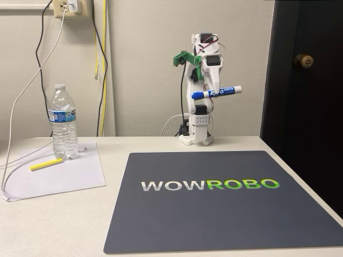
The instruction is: Pick up the blue marker.
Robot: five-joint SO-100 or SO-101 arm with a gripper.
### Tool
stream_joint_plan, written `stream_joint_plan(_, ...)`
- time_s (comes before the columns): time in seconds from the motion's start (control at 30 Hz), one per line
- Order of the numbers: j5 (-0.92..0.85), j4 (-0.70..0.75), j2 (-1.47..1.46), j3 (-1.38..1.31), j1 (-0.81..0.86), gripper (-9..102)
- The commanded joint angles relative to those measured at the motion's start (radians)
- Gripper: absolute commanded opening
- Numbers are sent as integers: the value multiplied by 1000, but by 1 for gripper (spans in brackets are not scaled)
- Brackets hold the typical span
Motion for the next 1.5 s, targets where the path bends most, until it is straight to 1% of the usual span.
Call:
stream_joint_plan(0.0, 0, -57, 57, 41, 12, 2)
stream_joint_plan(0.2, 18, -204, 107, 127, 21, 2)
stream_joint_plan(0.3, 18, -262, 100, 130, 37, 2)
stream_joint_plan(0.43, 46, -399, 81, 147, 48, 2)
stream_joint_plan(0.57, 55, -480, 72, 147, 72, 2)
stream_joint_plan(0.73, 37, -514, 81, 164, 86, 2)
stream_joint_plan(0.83, 49, -577, 141, 229, 80, 2)
stream_joint_plan(1.07, 78, -669, 256, 354, 75, 2)
stream_joint_plan(1.23, 71, -749, 376, 500, 84, 2)
stream_joint_plan(1.37, 51, -741, 382, 522, 87, 2)
stream_joint_plan(1.47, -44, -716, 374, 522, 72, 2)
